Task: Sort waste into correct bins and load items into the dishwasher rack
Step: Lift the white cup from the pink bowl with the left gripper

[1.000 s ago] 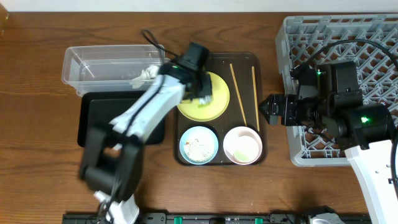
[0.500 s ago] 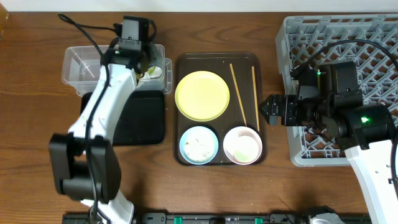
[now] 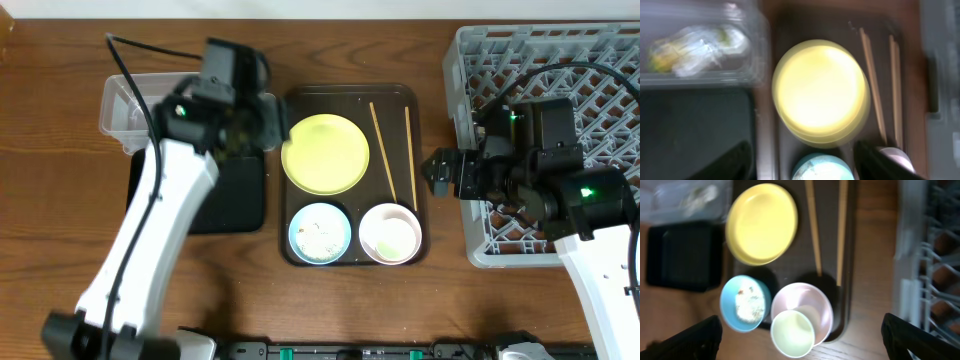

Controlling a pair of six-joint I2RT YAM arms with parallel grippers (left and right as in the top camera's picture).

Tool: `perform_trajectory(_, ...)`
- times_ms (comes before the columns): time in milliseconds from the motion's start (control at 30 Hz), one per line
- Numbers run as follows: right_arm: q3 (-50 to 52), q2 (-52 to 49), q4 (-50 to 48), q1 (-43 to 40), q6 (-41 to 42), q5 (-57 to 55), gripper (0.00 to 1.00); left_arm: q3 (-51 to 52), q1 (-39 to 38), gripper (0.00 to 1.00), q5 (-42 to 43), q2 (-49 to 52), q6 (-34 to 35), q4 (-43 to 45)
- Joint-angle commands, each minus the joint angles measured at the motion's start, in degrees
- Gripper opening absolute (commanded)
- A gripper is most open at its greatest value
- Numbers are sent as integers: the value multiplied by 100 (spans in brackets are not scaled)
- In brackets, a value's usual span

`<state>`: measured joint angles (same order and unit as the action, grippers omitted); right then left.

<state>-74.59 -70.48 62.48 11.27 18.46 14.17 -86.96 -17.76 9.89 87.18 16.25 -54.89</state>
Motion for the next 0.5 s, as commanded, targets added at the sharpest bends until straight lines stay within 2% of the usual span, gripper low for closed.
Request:
perform_trajectory(0, -116, 20, 59, -221, 841, -892, 99, -66, -654, 63, 317, -76, -149, -415)
perform_trajectory(133, -114, 46, 76, -553, 1025, -966, 98, 96, -1622, 60, 243, -26, -127, -542)
perform_trajectory(233, -114, 46, 238, -800, 1073, -964, 98, 227, -2201, 60, -87, 103, 131, -452)
perform_trajectory(467, -114, 46, 671, -1137, 1019, -966, 100, 570, -3099, 56, -221, 780, 516, 13)
